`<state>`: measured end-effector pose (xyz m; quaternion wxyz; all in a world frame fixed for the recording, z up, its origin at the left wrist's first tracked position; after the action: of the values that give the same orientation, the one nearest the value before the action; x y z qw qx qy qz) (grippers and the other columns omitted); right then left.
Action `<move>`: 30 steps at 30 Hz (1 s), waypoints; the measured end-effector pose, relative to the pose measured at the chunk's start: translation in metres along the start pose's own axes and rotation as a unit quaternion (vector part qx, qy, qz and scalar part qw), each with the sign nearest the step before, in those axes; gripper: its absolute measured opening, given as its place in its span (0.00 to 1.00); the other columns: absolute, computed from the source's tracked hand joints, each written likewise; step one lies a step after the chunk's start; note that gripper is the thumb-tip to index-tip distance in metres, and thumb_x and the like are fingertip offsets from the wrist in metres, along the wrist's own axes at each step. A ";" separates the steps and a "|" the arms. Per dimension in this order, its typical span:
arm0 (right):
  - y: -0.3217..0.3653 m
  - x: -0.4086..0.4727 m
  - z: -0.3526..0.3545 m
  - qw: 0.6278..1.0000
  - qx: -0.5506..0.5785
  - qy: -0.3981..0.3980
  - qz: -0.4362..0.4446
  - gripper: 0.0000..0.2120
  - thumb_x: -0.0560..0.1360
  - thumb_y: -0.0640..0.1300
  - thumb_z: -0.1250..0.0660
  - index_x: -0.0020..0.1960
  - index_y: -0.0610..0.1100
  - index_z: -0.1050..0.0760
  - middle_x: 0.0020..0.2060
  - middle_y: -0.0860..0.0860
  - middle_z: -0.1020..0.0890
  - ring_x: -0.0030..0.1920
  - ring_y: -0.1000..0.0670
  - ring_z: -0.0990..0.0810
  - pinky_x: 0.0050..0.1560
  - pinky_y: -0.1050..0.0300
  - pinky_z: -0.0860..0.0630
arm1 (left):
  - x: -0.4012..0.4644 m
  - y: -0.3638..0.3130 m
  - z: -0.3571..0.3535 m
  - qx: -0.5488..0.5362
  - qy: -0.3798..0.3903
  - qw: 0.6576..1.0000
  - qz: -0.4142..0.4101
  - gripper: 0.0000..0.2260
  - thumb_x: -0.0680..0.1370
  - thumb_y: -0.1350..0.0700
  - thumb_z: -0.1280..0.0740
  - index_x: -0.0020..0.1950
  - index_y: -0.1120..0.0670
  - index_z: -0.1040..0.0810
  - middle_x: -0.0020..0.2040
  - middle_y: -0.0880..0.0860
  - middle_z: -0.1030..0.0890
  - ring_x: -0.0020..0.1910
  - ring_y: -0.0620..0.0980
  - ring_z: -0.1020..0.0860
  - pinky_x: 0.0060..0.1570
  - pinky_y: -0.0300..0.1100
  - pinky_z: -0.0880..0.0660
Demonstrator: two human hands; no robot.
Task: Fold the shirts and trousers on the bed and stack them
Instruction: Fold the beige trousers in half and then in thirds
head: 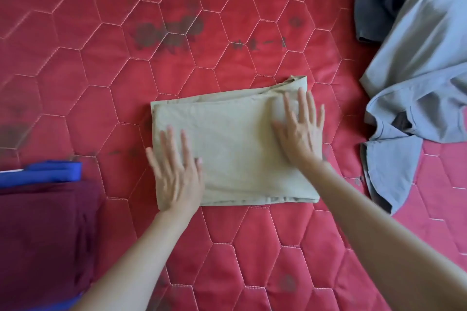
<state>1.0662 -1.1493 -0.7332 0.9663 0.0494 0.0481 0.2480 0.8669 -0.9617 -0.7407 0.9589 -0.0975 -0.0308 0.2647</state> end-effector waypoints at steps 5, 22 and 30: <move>0.072 -0.059 -0.025 0.992 0.099 0.020 0.071 0.25 0.80 0.50 0.46 0.76 0.45 0.37 0.76 0.42 0.38 0.77 0.42 0.44 0.74 0.36 0.47 | 0.021 -0.044 -0.010 0.015 0.016 0.983 -0.182 0.25 0.80 0.53 0.46 0.78 0.58 0.41 0.78 0.57 0.42 0.78 0.56 0.45 0.74 0.62 0.50; 0.034 -0.047 -0.023 0.996 0.009 0.091 -0.009 0.29 0.81 0.57 0.56 0.79 0.49 0.53 0.79 0.45 0.53 0.78 0.45 0.56 0.76 0.42 0.59 | 0.023 0.010 -0.010 0.095 0.055 0.986 -0.127 0.31 0.79 0.42 0.50 0.79 0.57 0.44 0.79 0.56 0.46 0.78 0.57 0.49 0.74 0.61 0.53; 0.004 0.016 -0.027 0.997 -0.024 0.059 0.047 0.29 0.81 0.60 0.57 0.79 0.52 0.50 0.79 0.49 0.48 0.78 0.48 0.53 0.76 0.41 0.56 | 0.079 0.010 -0.019 0.069 0.055 0.990 -0.114 0.29 0.79 0.40 0.52 0.79 0.49 0.45 0.80 0.54 0.46 0.78 0.57 0.48 0.73 0.63 0.54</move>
<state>1.0751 -1.1359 -0.7608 0.9499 0.0137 0.0967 0.2970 0.9319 -0.9157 -0.7609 0.9875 -0.0411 0.0295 0.1491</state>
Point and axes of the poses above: each hand's wrist, its own x-axis towards the middle knuckle, its own z-axis out of the back of the hand, y = z × x, the point moved 2 cm from there along x, towards the middle knuckle
